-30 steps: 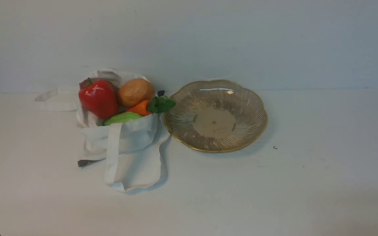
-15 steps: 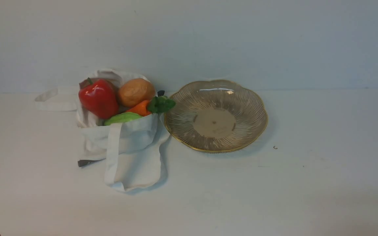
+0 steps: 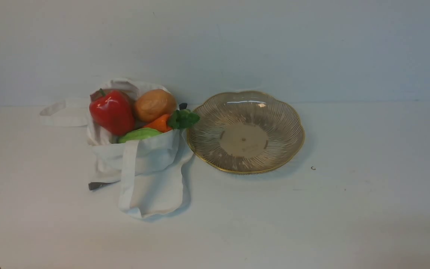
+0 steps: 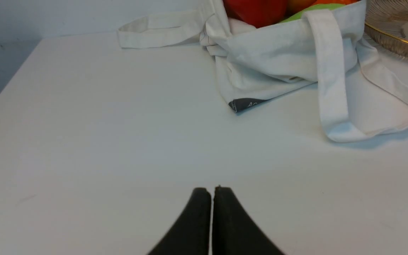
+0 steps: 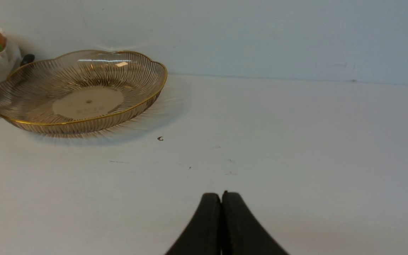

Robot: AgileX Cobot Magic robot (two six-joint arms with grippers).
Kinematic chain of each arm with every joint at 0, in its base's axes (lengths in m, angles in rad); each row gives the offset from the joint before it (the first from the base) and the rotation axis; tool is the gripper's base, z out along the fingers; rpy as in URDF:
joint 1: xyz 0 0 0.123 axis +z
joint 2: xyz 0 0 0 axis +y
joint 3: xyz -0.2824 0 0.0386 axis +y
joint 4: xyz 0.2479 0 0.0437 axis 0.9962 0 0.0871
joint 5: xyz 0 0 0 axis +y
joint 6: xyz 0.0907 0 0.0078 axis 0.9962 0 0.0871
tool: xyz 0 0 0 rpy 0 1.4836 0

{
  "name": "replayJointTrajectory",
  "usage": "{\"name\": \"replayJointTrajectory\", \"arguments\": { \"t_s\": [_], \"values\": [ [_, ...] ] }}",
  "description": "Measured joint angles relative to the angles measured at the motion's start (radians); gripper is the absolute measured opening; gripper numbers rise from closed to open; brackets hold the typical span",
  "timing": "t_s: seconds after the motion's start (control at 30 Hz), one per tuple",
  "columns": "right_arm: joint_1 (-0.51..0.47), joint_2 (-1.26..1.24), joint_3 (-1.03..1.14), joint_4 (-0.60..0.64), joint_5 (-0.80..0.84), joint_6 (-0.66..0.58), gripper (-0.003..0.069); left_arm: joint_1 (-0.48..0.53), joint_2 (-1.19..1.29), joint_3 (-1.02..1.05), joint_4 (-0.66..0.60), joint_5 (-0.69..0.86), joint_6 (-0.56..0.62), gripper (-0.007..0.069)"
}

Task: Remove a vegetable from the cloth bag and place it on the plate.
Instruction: Grab a bell pepper from the bag with your left arm

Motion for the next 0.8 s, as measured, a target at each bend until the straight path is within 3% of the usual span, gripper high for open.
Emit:
{"name": "replayJointTrajectory", "arguments": {
  "t_s": [0.63,0.73,0.8],
  "values": [
    [0.0,0.0,0.0,0.0,0.0,0.0,-0.0015,0.0,0.0,0.0,-0.004,-0.001,-0.005,-0.0005],
    [0.0,0.0,0.0,0.0,0.0,0.0,-0.0015,0.0,0.0,0.0,-0.123,-0.004,-0.096,-0.0005],
    [0.0,0.0,0.0,0.0,0.0,0.0,-0.0015,0.0,0.0,0.0,-0.301,-0.005,-0.214,-0.0005]
  ]
}}
